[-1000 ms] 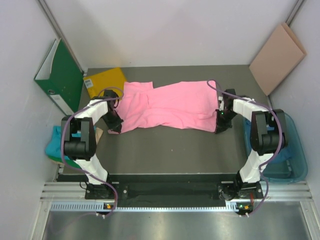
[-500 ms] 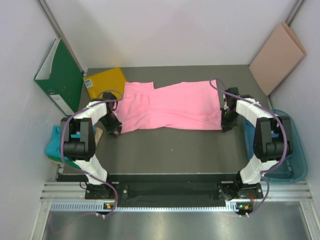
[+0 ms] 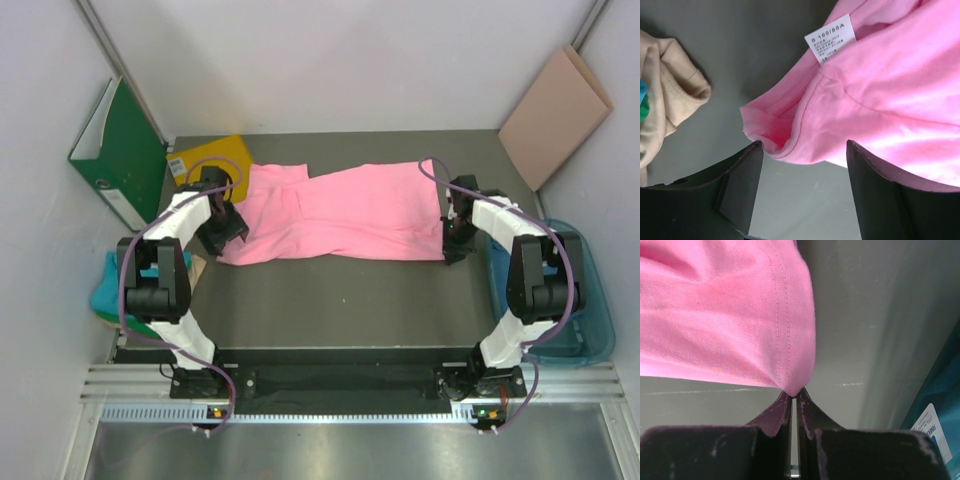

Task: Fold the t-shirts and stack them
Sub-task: Fold the flattened tshirt in 1/3 of the way

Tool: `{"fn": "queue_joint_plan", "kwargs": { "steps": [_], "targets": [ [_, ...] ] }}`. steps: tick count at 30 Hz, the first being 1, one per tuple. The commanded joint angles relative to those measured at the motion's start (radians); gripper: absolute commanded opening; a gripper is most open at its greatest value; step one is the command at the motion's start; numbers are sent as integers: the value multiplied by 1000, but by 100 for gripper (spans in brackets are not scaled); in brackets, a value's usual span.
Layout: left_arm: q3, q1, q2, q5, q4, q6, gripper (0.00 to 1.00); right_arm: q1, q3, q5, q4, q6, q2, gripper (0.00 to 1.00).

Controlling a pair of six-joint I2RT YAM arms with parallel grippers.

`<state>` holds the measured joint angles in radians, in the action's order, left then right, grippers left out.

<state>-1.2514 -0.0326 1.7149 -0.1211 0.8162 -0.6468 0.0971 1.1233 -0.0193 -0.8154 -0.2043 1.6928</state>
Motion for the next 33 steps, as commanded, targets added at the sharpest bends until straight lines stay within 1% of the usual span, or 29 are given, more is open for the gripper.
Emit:
{"fn": "queue_joint_plan", "kwargs": {
  "steps": [1,8,16,19,22,23,24,25,26,27,28,30,33],
  "targets": [
    [-72,5,38,-15,-2,15,71,-5,1,-2,-11,17,-5,0],
    [-82,5,2,-43,14,58,71,-5,-3,1,-8,17,-7,0],
    [-2,5,-35,-31,-31,55,71,-5,1,7,-8,22,2,0],
    [4,5,12,-20,-22,49,71,-5,1,10,-7,22,7,0],
    [20,5,51,4,-35,49,68,-4,9,15,-8,23,11,1],
    [24,5,60,11,-46,47,59,-4,10,15,-10,25,13,1],
    [32,5,67,26,-54,47,53,-5,13,13,-11,26,13,1],
    [33,5,84,31,-58,47,43,-4,15,15,-10,26,15,0],
    [33,5,94,32,-58,50,21,-5,16,13,-10,25,15,1],
    [33,5,103,35,-57,52,7,-4,18,13,-11,25,16,1],
    [29,5,121,34,-51,56,0,-4,20,13,-11,26,18,1],
    [27,5,127,25,-34,67,0,-4,18,15,-11,25,18,1],
    [33,5,89,9,9,82,0,-4,17,15,-11,26,15,1]
  ]
}}
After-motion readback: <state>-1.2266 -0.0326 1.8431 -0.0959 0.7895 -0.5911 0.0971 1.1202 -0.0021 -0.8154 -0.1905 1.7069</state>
